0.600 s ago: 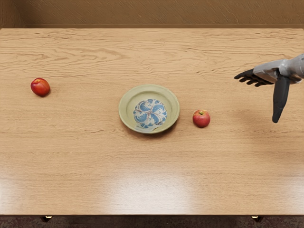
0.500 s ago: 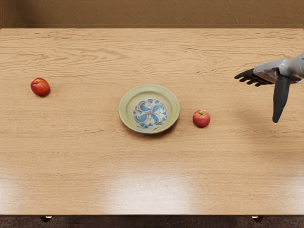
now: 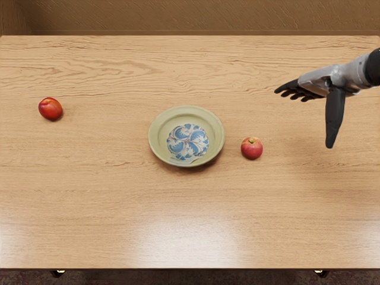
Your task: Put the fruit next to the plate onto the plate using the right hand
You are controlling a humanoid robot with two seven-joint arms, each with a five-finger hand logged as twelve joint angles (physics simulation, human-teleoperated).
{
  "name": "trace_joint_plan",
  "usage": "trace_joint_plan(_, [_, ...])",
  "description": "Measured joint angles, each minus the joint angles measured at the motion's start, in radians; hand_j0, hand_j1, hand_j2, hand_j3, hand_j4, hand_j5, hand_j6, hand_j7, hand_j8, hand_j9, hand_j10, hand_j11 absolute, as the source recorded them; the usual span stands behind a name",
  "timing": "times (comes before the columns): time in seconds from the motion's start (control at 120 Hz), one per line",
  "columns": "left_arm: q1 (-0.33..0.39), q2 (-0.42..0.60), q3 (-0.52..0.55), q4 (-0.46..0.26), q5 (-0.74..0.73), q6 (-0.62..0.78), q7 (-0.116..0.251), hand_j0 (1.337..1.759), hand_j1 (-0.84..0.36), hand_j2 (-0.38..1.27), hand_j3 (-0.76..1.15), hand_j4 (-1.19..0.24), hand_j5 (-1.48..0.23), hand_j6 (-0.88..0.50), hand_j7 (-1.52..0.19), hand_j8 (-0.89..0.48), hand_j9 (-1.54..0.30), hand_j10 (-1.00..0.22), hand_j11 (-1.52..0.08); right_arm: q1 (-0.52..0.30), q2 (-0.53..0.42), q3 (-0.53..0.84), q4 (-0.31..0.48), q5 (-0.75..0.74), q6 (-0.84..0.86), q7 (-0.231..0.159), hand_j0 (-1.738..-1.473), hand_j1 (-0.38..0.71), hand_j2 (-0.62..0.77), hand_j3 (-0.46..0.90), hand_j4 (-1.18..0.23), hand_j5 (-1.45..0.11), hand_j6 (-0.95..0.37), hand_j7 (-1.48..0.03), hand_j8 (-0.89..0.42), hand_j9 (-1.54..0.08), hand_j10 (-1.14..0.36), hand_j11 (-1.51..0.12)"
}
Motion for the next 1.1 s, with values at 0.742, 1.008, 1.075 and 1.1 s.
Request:
trace_joint_plan(0.742, [0.0, 0.0, 0.0, 0.0, 0.0, 0.0, 0.0, 1.658, 0.35, 0.0, 0.0, 0.0, 0.0, 0.0, 0.0, 0.0, 0.0, 0.0, 0.0, -0.187, 0.084, 0.006, 0.234, -0.355, -0.359, -0.002, -1.658, -0.35, 0.0, 0.0, 0.0, 0.0, -0.01, 0.0, -0.01, 0.0, 0.0, 0.0])
trace_joint_plan(1.008, [0.0, 0.0, 0.0, 0.0, 0.0, 0.0, 0.0, 1.658, 0.35, 0.0, 0.0, 0.0, 0.0, 0.0, 0.0, 0.0, 0.0, 0.0, 0.0, -0.244, 0.191, 0.007, 0.154, -0.486, -0.454, -0.002, -1.658, -0.35, 0.0, 0.0, 0.0, 0.0, -0.01, 0.0, 0.0, 0.0, 0.0, 0.0])
trace_joint_plan(1.075, [0.0, 0.0, 0.0, 0.0, 0.0, 0.0, 0.0, 1.658, 0.35, 0.0, 0.0, 0.0, 0.0, 0.0, 0.0, 0.0, 0.0, 0.0, 0.0, -0.258, 0.222, 0.007, 0.146, -0.511, -0.467, -0.002, -1.658, -0.35, 0.0, 0.0, 0.0, 0.0, -0.01, 0.0, 0.0, 0.0, 0.0, 0.0])
trace_joint_plan(1.1, [0.0, 0.0, 0.0, 0.0, 0.0, 0.0, 0.0, 1.658, 0.35, 0.0, 0.0, 0.0, 0.0, 0.0, 0.0, 0.0, 0.0, 0.0, 0.0, -0.265, 0.233, 0.007, 0.144, -0.522, -0.47, -0.002, -1.658, -0.35, 0.0, 0.0, 0.0, 0.0, -0.01, 0.0, 0.0, 0.0, 0.0, 0.0])
